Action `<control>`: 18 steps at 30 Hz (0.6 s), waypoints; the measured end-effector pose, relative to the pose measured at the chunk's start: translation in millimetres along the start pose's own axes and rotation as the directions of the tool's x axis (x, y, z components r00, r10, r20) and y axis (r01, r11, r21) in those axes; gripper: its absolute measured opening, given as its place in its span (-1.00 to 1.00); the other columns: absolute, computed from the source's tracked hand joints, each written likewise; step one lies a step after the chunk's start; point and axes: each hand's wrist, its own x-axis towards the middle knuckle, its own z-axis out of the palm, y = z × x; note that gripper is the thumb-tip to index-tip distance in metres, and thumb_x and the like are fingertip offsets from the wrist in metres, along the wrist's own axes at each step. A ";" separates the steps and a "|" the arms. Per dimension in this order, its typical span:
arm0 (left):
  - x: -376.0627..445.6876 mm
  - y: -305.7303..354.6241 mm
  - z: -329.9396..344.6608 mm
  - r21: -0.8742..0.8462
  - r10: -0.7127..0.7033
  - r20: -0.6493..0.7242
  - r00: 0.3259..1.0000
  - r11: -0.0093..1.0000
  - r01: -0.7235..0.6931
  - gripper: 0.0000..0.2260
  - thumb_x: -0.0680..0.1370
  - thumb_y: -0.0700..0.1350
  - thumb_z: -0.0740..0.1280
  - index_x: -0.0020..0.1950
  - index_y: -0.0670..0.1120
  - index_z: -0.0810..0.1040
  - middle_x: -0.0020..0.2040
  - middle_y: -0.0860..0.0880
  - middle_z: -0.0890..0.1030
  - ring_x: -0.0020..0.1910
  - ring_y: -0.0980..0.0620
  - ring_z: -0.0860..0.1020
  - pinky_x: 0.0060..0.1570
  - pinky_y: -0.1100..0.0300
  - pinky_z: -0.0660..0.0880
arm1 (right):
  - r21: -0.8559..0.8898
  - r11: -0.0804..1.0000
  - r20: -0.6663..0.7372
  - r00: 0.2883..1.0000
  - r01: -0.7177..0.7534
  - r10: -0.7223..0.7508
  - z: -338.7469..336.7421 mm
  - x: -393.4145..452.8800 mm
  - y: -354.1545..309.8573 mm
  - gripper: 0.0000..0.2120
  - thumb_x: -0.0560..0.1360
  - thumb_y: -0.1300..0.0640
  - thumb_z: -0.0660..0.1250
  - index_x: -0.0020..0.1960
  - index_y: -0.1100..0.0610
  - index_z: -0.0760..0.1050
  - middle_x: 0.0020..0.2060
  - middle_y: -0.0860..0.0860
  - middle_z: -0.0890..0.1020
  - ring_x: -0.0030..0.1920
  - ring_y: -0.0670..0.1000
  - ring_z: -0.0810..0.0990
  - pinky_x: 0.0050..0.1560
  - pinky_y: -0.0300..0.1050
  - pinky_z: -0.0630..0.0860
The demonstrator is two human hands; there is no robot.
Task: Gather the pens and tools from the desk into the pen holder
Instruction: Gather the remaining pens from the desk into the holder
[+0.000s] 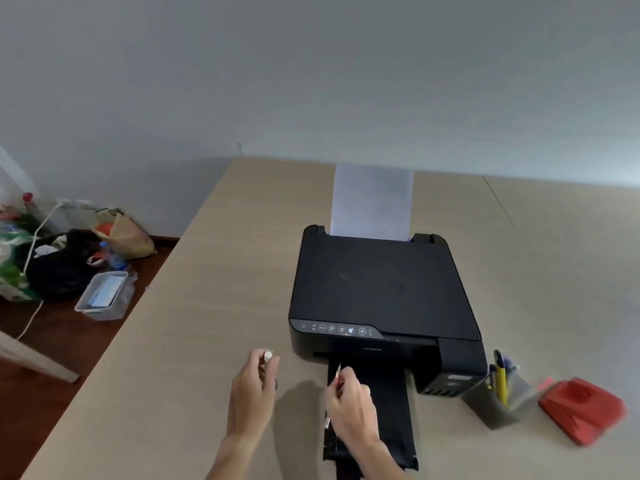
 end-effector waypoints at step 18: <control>-91.8 192.5 197.8 -0.232 0.370 0.307 0.877 0.923 -0.308 -0.90 0.65 -0.05 0.15 0.14 0.06 0.41 -0.47 -0.08 0.52 -0.45 0.02 0.58 -0.20 -0.03 0.58 | 0.053 0.997 -0.488 0.873 0.047 -0.015 -232.9 -6.6 165.2 -0.89 0.53 0.22 0.17 -0.02 0.04 0.28 -0.43 0.01 0.55 -0.43 0.10 0.53 -0.42 -0.01 0.40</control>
